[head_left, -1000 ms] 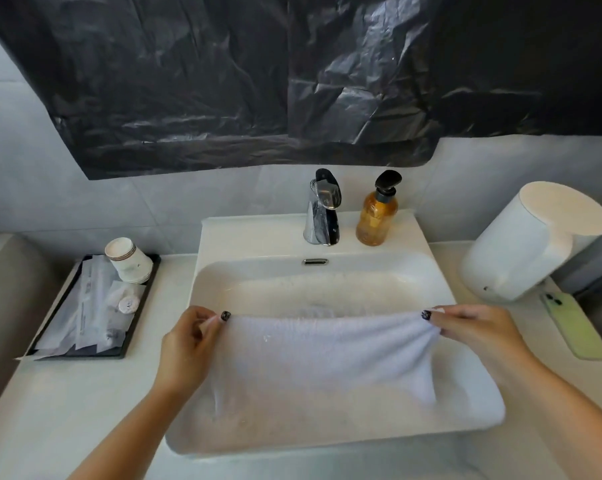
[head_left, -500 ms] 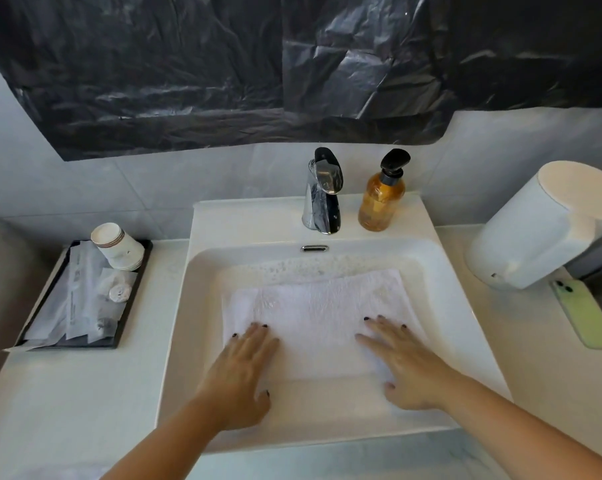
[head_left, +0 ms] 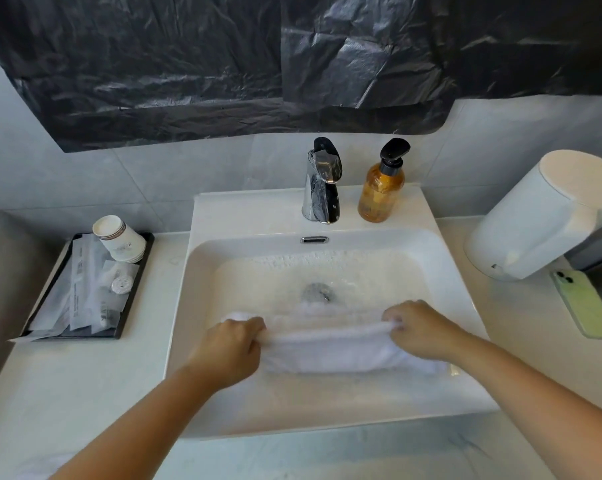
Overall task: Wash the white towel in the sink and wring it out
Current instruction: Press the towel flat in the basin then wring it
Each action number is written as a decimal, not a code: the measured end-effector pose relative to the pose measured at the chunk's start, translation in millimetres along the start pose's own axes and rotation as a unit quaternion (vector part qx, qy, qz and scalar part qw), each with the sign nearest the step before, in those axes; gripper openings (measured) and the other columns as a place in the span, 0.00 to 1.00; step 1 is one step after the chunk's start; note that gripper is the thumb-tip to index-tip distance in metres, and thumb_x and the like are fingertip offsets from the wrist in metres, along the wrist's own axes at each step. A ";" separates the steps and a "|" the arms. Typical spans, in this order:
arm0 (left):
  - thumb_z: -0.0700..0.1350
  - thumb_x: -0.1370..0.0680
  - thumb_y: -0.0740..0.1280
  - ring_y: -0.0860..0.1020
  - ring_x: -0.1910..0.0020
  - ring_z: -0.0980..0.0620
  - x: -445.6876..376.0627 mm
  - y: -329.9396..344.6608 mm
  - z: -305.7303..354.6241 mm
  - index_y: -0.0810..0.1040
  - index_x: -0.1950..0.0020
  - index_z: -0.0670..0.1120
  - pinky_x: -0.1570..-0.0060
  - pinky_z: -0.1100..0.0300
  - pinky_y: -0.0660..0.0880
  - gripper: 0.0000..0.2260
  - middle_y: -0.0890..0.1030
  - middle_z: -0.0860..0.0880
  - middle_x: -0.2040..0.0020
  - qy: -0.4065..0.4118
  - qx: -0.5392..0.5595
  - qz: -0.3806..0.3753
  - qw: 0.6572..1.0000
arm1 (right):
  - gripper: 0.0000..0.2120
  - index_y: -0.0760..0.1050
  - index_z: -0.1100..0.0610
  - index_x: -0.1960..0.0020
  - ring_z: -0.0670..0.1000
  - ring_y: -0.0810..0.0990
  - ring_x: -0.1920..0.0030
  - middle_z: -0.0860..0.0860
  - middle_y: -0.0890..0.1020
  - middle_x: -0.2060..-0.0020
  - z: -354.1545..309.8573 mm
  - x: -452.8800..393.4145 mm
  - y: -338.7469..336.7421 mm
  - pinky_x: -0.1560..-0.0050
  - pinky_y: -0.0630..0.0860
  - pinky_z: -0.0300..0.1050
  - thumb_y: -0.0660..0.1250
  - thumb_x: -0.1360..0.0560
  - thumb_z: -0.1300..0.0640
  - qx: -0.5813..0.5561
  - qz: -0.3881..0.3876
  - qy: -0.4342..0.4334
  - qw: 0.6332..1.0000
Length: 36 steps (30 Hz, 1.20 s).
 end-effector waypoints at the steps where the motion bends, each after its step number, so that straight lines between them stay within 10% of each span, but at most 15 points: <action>1: 0.44 0.28 0.56 0.80 0.56 0.41 -6.8 -3.1 -6.2 0.77 0.47 0.50 0.61 0.57 0.71 0.14 0.82 0.46 0.55 -0.050 0.021 -0.029 0.998 | 0.11 0.78 0.50 0.58 0.49 0.79 0.53 0.47 0.81 0.56 2.9 -5.1 -6.9 0.56 0.74 0.39 0.61 0.28 0.64 -0.038 0.004 0.010 0.999; 5: 0.43 0.24 0.58 0.81 0.50 0.43 -26.3 -1.0 -7.9 0.70 0.33 0.51 0.52 0.55 0.76 0.19 0.82 0.47 0.47 -0.138 -0.020 -0.055 0.989 | 0.18 0.74 0.52 0.35 0.52 0.77 0.40 0.50 0.78 0.38 6.7 -21.6 -13.0 0.39 0.74 0.47 0.62 0.25 0.59 0.029 0.069 0.051 0.996; 11: 0.51 0.28 0.57 0.69 0.30 0.39 -20.8 31.7 28.0 0.75 0.32 0.40 0.35 0.36 0.65 0.27 0.74 0.38 0.30 0.091 -0.156 0.036 0.983 | 0.33 0.50 0.53 0.20 0.53 0.46 0.21 0.52 0.49 0.21 -29.0 -20.9 59.2 0.23 0.45 0.51 0.44 0.21 0.39 0.164 0.072 -0.079 0.981; 20: 0.74 0.33 0.38 0.28 0.24 0.43 -49.8 70.7 24.6 0.23 0.25 0.53 0.31 0.33 0.30 0.45 0.24 0.46 0.25 0.044 -0.211 -0.135 0.967 | 0.37 0.36 0.46 0.21 0.53 0.40 0.21 0.48 0.39 0.22 -12.1 -43.4 86.1 0.27 0.32 0.58 0.35 0.24 0.30 0.227 0.079 -0.058 0.969; 27: 0.69 0.33 0.41 0.51 0.20 0.44 -56.0 59.2 10.1 0.37 0.20 0.55 0.25 0.39 0.48 0.43 0.48 0.49 0.18 0.094 -0.210 -0.137 0.964 | 0.44 0.32 0.50 0.22 0.53 0.33 0.22 0.50 0.35 0.22 -8.7 -41.9 79.1 0.26 0.36 0.62 0.36 0.28 0.25 0.252 0.033 -0.098 0.962; 30: 0.69 0.29 0.54 0.77 0.38 0.43 -55.8 58.2 10.8 0.61 0.24 0.52 0.40 0.41 0.74 0.37 0.77 0.49 0.34 0.103 -0.152 -0.074 0.980 | 0.44 0.53 0.53 0.20 0.59 0.58 0.23 0.56 0.58 0.22 -3.2 -33.4 76.6 0.31 0.50 0.63 0.52 0.28 0.28 0.281 0.045 -0.090 0.954; 36: 0.66 0.27 0.56 0.80 0.57 0.47 -56.6 57.2 18.7 0.73 0.39 0.52 0.56 0.48 0.77 0.25 0.81 0.52 0.54 0.085 -0.115 0.010 0.990 | 0.41 0.56 0.53 0.22 0.59 0.68 0.27 0.57 0.68 0.27 -2.6 -29.1 72.9 0.27 0.58 0.63 0.57 0.28 0.33 0.279 0.072 -0.114 0.951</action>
Point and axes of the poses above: each hand's wrist, its own x-axis away from the middle knuckle, its own y-axis out of the palm, z = x × y, the point moved 5 cm from there along -x, towards the middle knuckle
